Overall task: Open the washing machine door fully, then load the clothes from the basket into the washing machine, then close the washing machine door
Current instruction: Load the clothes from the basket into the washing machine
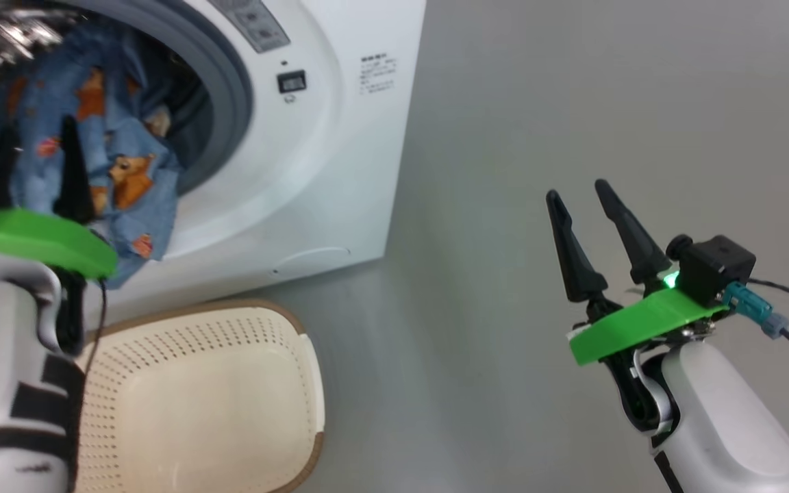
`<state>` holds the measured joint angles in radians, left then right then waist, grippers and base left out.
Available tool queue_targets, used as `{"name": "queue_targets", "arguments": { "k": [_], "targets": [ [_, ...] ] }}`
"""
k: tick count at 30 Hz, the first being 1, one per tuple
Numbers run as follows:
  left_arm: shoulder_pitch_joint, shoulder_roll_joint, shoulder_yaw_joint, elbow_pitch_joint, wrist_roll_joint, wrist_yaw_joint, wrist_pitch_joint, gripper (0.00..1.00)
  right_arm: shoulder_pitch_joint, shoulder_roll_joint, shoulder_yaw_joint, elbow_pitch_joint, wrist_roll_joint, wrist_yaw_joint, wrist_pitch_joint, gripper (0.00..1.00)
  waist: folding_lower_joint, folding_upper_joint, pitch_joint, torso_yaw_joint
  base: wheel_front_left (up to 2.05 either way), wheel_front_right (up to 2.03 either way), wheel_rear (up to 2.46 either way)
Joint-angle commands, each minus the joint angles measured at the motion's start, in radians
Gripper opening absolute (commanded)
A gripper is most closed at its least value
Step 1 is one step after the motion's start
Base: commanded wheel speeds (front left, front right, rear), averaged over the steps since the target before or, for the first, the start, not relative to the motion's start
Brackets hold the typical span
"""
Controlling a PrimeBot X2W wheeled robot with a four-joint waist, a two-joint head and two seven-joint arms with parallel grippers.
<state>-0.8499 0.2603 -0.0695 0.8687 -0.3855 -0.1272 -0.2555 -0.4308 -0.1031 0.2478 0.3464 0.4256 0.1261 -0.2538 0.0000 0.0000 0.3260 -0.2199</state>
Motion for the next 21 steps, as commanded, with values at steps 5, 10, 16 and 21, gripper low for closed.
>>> {"name": "queue_targets", "arguments": {
  "k": [5, 10, 16, 21],
  "targets": [
    [0.134, 0.006, 0.042, -0.099, 0.004, -0.003, -0.006, 1.00, 0.047, -0.018, 0.014, -0.003, 0.018, 0.005, -0.008, 1.00, 0.0000, 0.0000, -0.134, 0.072, 0.00, 0.00, 0.00],
    [0.264, -0.025, 0.049, -0.180, 0.015, -0.003, -0.006, 1.00, 0.079, -0.034, 0.016, 0.007, 0.024, 0.005, -0.008, 1.00, 0.0000, 0.0000, -0.199, 0.093, 0.00, 0.00, 0.00],
    [0.405, -0.053, 0.055, -0.297, 0.052, -0.002, -0.006, 1.00, 0.116, -0.051, 0.001, 0.009, 0.030, 0.005, -0.008, 1.00, 0.0000, 0.0000, -0.253, 0.115, 0.00, 0.00, 0.00],
    [0.486, -0.071, 0.061, -0.370, 0.070, 0.009, -0.006, 1.00, 0.137, -0.059, -0.004, 0.006, 0.030, 0.005, -0.008, 1.00, 0.0000, 0.0000, -0.277, 0.124, 0.00, 0.00, 0.00]
  ]
}}
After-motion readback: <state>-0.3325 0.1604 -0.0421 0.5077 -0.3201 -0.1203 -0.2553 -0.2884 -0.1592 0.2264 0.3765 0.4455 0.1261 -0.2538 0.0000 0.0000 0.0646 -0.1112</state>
